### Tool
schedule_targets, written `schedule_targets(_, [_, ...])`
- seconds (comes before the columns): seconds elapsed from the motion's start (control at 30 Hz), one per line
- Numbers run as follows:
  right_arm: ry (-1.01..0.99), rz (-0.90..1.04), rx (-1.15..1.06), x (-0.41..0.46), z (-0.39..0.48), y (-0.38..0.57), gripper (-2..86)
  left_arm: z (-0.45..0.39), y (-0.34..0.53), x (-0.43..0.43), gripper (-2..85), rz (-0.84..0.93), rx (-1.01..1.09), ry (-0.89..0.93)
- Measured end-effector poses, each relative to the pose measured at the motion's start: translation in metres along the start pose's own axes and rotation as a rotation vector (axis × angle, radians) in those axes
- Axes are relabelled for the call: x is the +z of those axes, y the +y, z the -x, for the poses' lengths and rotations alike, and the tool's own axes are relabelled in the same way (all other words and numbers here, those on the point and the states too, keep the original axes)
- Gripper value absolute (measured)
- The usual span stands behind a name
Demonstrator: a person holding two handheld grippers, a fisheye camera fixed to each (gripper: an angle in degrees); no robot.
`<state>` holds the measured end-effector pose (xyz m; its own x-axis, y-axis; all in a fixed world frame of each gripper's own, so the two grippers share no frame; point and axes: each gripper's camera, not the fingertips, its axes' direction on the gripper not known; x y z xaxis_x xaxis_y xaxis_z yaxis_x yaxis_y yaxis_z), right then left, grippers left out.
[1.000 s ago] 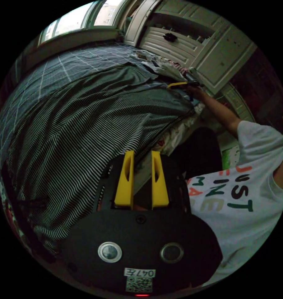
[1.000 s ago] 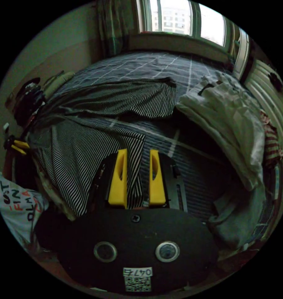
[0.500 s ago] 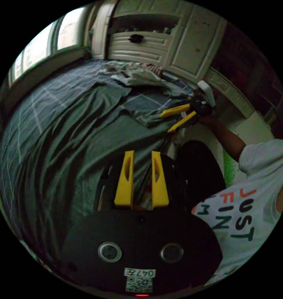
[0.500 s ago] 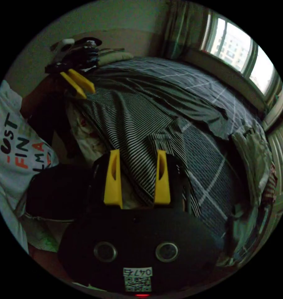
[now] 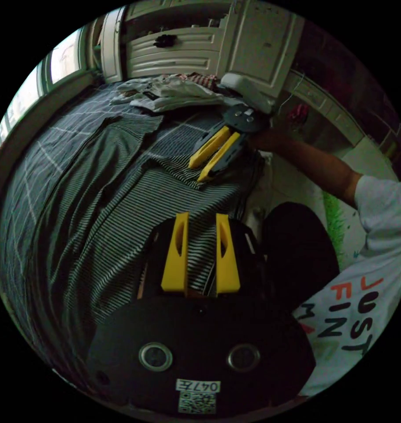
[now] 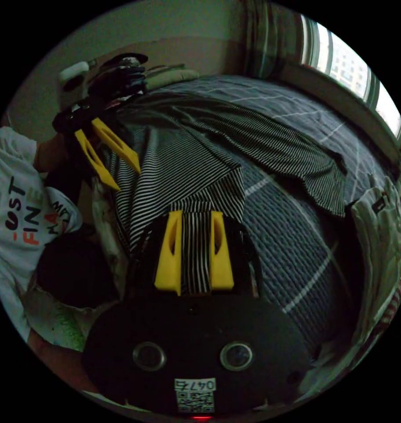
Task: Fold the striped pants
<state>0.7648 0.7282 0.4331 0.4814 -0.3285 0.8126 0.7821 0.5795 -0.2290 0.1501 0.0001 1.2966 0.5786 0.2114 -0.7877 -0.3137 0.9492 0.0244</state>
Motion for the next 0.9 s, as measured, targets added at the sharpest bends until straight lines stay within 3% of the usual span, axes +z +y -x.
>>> schedule_targets(0.07, [0.007, -0.006, -0.052, -0.012, 0.015, 0.001, 1.2, -0.016, -0.001, 0.009, 9.0, 0.004, -0.012, -0.052])
schedule_targets(0.2, [0.202, -0.065, -0.088, -0.062, 0.048, 0.011, 0.4, -0.040, -0.024, 0.028, 7.3, 0.030, -0.008, -0.141])
schedule_targets(0.33, [0.286, -0.183, 0.096, -0.126, 0.019, 0.038, 0.3, -0.063, -0.085, 0.023, 5.8, -0.148, 0.046, -0.170])
schedule_targets(0.4, [0.290, -0.191, 0.193, -0.144, -0.007, 0.049, 0.3, -0.063, -0.124, 0.033, 6.2, -0.143, 0.059, -0.182])
schedule_targets(0.57, [0.350, -0.130, 0.319, -0.157, -0.047, 0.061, 0.2, -0.051, -0.221, 0.119, 7.5, -0.010, 0.088, -0.284])
schedule_targets(0.67, [0.439, -0.119, 0.342, -0.166, -0.050, 0.066, 0.2, -0.047, -0.251, 0.159, 7.3, 0.061, 0.060, -0.216])
schedule_targets(0.77, [0.513, -0.072, 0.371, -0.170, -0.050, 0.071, 0.5, -0.050, -0.272, 0.183, 7.3, 0.068, 0.039, -0.223])
schedule_targets(0.83, [0.492, 0.061, 0.363, -0.157, -0.053, 0.076, 1.5, -0.056, -0.283, 0.191, 7.2, 0.080, 0.026, -0.232])
schedule_targets(0.9, [0.503, 0.019, 0.377, -0.174, -0.046, 0.085, 3.5, -0.066, -0.292, 0.196, 6.6, 0.074, 0.033, -0.283])
